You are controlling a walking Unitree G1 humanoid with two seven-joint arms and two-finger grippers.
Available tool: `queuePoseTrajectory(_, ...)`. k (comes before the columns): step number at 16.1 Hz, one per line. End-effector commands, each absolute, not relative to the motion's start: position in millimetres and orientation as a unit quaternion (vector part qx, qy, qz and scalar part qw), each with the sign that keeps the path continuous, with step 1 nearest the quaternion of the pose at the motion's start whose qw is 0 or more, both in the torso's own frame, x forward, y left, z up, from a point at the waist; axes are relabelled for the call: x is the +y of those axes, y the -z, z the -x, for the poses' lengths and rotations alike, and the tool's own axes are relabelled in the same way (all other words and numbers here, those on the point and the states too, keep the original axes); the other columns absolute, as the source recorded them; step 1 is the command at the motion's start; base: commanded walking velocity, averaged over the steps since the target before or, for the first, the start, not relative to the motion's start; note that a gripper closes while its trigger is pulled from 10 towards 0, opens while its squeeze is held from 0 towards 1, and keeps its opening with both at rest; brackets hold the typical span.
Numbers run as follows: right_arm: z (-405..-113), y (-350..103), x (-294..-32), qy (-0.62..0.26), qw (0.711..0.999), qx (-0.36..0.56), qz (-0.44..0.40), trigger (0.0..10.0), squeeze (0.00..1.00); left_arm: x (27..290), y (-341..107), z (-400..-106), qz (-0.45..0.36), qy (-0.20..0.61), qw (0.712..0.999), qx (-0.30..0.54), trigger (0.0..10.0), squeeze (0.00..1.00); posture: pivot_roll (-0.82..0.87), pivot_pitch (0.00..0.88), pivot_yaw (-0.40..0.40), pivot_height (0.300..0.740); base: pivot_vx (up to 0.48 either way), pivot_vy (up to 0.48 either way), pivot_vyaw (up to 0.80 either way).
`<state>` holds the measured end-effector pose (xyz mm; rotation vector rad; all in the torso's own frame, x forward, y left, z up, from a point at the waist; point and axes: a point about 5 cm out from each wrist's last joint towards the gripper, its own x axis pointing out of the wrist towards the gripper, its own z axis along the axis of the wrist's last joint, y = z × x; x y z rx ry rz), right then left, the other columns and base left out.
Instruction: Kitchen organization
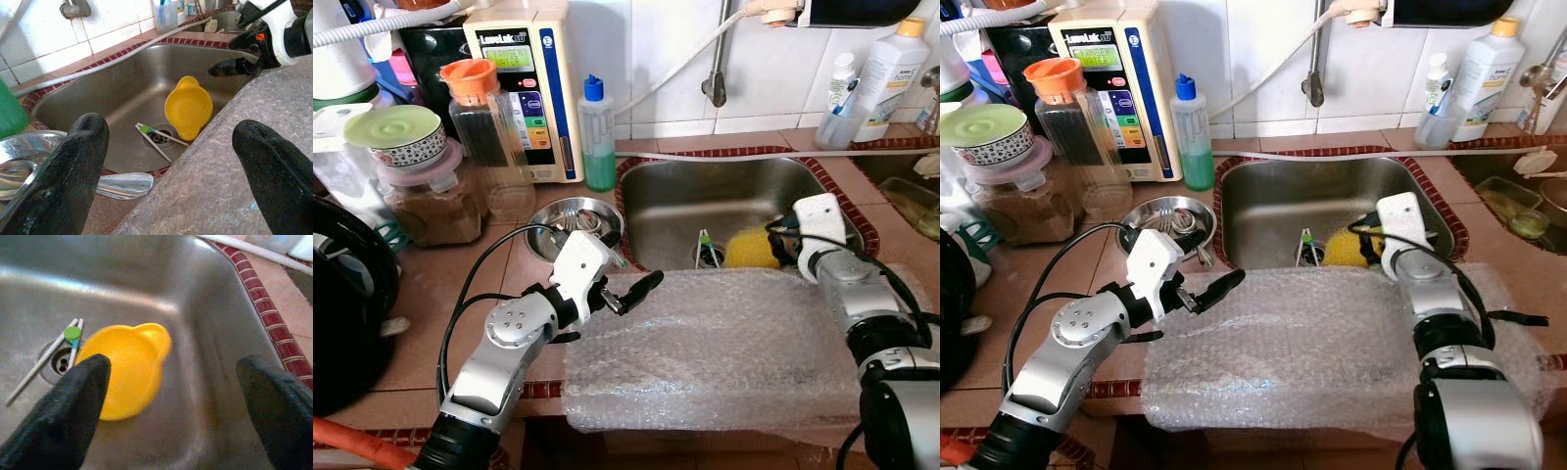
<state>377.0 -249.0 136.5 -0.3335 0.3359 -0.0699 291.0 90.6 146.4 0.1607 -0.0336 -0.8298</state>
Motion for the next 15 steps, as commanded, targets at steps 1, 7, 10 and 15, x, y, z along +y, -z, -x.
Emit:
queuePoseTrajectory(1,-381.2,-146.2,-247.4,0.032,0.976,0.150,0.157,10.0,1.00,90.1,-147.1,-291.1,-0.088,0.402,0.911,-0.016,10.0,1.00,-0.22,0.045,0.077,0.740,0.000,0.000,0.00)
queuePoseTrajectory(7,-383.8,-163.7,-205.4,-0.042,0.994,0.049,0.094,10.0,1.00,110.2,-154.9,-311.7,-0.090,0.298,0.950,-0.038,10.0,1.00,-0.22,0.041,0.079,0.740,0.000,0.000,0.00)
queuePoseTrajectory(10,-372.3,-158.8,-167.6,-0.110,0.989,0.028,0.093,10.0,1.00,123.7,-160.2,-321.8,-0.098,0.236,0.965,-0.055,10.0,1.00,-0.23,0.034,0.075,0.740,0.000,0.000,0.00)
queuePoseTrajectory(15,-359.3,-156.5,-147.9,-0.163,0.982,0.025,0.089,10.0,1.00,145.7,-160.0,-320.7,-0.059,0.178,0.980,-0.063,10.0,0.91,-0.22,0.023,0.065,0.740,0.000,0.000,0.00)
